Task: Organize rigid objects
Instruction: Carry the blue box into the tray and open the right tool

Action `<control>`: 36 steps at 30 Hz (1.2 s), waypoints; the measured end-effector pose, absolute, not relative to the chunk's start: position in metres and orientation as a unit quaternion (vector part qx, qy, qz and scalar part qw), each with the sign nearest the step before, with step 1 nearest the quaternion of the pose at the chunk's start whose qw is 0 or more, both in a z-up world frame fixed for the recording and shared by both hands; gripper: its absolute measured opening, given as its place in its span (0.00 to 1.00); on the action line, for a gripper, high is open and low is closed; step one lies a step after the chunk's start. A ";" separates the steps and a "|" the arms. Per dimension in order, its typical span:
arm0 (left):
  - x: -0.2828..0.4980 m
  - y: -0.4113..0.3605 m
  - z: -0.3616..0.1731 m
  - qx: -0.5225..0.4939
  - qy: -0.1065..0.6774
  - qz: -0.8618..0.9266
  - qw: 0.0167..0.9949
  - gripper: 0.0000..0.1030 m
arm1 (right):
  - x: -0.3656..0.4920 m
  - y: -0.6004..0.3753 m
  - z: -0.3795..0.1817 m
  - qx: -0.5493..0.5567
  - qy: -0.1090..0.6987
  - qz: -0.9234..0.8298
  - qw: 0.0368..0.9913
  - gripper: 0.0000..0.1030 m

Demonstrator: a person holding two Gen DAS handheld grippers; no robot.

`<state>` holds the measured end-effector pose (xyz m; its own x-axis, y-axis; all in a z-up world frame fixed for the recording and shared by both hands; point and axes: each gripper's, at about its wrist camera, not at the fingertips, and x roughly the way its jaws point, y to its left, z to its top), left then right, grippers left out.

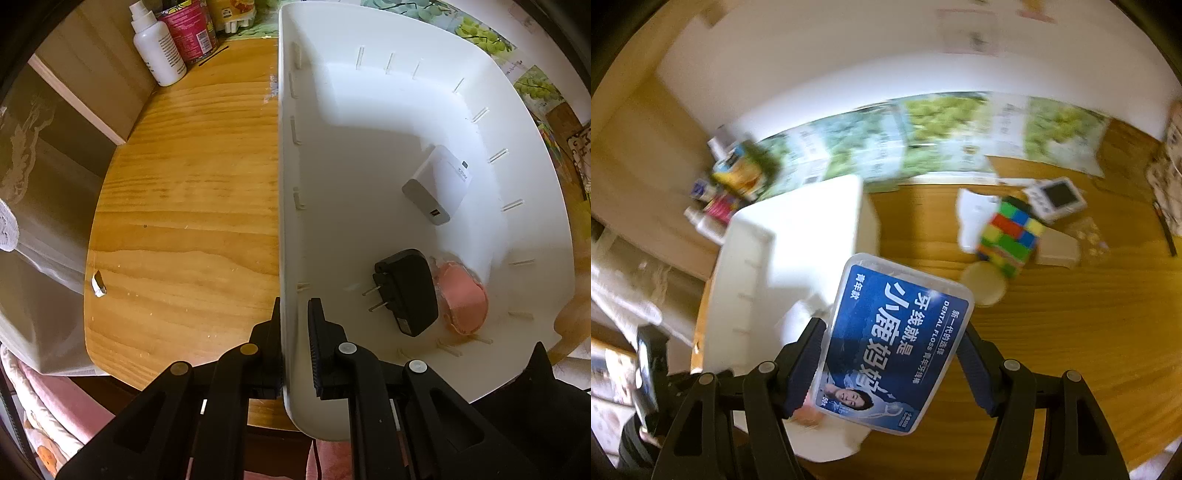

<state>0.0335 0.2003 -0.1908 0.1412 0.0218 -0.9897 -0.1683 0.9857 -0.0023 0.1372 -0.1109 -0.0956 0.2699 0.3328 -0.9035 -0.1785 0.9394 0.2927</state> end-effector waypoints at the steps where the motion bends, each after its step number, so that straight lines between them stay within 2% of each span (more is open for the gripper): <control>1: 0.033 0.200 -0.190 -0.055 0.652 0.062 0.754 0.12 | 0.135 -0.104 -0.094 0.061 0.582 0.169 0.793 0.68; 18: 0.027 0.196 -0.185 -0.033 0.639 0.027 0.768 0.12 | 0.081 0.003 -0.113 -0.036 0.600 0.280 0.749 0.68; 36: 0.026 0.197 -0.188 -0.031 0.640 0.017 0.767 0.12 | 0.074 0.022 -0.137 -0.053 0.639 0.281 0.714 0.69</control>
<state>0.0258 0.1974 -0.1878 0.1794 -0.0143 -0.9837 -0.0654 0.9975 -0.0265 0.0741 0.0225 -0.1370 0.0251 0.3340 -0.9422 -0.4695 0.8361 0.2838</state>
